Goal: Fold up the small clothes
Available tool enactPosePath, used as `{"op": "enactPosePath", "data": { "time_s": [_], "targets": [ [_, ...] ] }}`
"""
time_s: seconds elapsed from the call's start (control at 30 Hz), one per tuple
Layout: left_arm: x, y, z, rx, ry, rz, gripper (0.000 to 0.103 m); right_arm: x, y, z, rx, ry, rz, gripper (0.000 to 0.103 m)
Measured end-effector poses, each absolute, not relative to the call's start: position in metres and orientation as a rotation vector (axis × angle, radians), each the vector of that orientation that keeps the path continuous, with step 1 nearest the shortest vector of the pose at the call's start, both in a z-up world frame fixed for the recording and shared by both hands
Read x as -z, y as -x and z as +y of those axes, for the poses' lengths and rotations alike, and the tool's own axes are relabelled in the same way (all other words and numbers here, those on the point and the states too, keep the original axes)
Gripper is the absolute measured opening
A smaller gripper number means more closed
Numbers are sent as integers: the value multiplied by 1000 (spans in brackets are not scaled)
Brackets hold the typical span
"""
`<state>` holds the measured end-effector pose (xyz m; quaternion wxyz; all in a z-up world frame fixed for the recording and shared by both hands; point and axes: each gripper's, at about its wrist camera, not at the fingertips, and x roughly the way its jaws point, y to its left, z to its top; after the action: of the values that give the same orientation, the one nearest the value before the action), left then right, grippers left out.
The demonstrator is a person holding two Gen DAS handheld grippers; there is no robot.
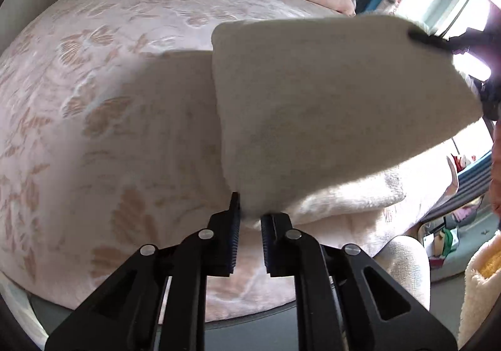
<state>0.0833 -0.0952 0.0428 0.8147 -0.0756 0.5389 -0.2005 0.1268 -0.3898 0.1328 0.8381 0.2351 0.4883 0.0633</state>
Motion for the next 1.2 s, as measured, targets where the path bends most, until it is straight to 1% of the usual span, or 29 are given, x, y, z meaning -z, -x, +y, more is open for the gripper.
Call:
{"op": "enactPosePath", "data": {
  "time_s": [0.13,0.2,0.27,0.3,0.37,0.4,0.43,0.47,0.5,0.53,0.57,0.6,0.63,0.77,0.83,0.87,0.97,1.0,1.07,1.13,1.17,1.2],
  "targets": [
    [-30,-85,-114,430,105,1169,12,-33,-113,-428,-5,-564,1219,15],
    [-29,-82,-118,420,86,1167,11,-27,-103,-431,-33,-612,1169,16],
    [-28,-83,-118,418,70,1169,12,-35,-104,-431,-50,-636,1147,22],
    [-28,-83,-117,417,67,1173,12,-39,-107,-429,-57,-629,1141,27],
    [-28,-84,-117,409,63,1179,12,-50,-116,-426,-53,-592,1125,30],
    [-28,-84,-117,406,61,1181,12,-55,-122,-426,-47,-580,1119,36],
    [-29,-84,-118,403,56,1181,12,-57,-129,-426,-48,-577,1117,48],
    [-29,-83,-119,399,50,1180,12,-56,-134,-425,-55,-576,1122,55],
    [-29,-82,-120,396,44,1179,12,-52,-141,-425,-58,-575,1139,59],
    [-29,-81,-120,394,40,1179,12,-46,-148,-426,-64,-574,1161,57],
    [-29,-82,-120,393,36,1180,12,-39,-155,-423,-72,-574,1183,51],
    [-29,-82,-120,393,33,1182,12,-35,-159,-420,-79,-573,1195,15],
    [-29,-82,-120,394,31,1184,12,-34,-161,-419,-89,-576,1192,12],
    [-32,-83,-119,402,30,1189,13,-86,-138,-427,-118,-607,1001,11],
    [-32,-83,-121,406,23,1182,14,-93,-128,-434,-99,-601,961,11],
    [-32,-83,-122,408,21,1182,14,-85,-127,-436,-77,-586,979,11],
    [-28,-83,-126,398,11,1186,14,-22,-132,-443,-21,-577,1155,13],
    [-28,-83,-127,394,9,1187,14,-13,-127,-447,-29,-633,1140,14],
    [-29,-83,-126,393,3,1188,14,-25,-116,-460,-43,-731,1071,21],
    [-28,-83,-124,393,11,1195,14,-48,-99,-460,-40,-728,1020,23],
    [-28,-84,-123,392,19,1198,15,-58,-90,-458,-49,-704,1008,27],
    [-28,-84,-124,391,23,1199,15,-65,-78,-455,-52,-674,1007,39]
  ]
}}
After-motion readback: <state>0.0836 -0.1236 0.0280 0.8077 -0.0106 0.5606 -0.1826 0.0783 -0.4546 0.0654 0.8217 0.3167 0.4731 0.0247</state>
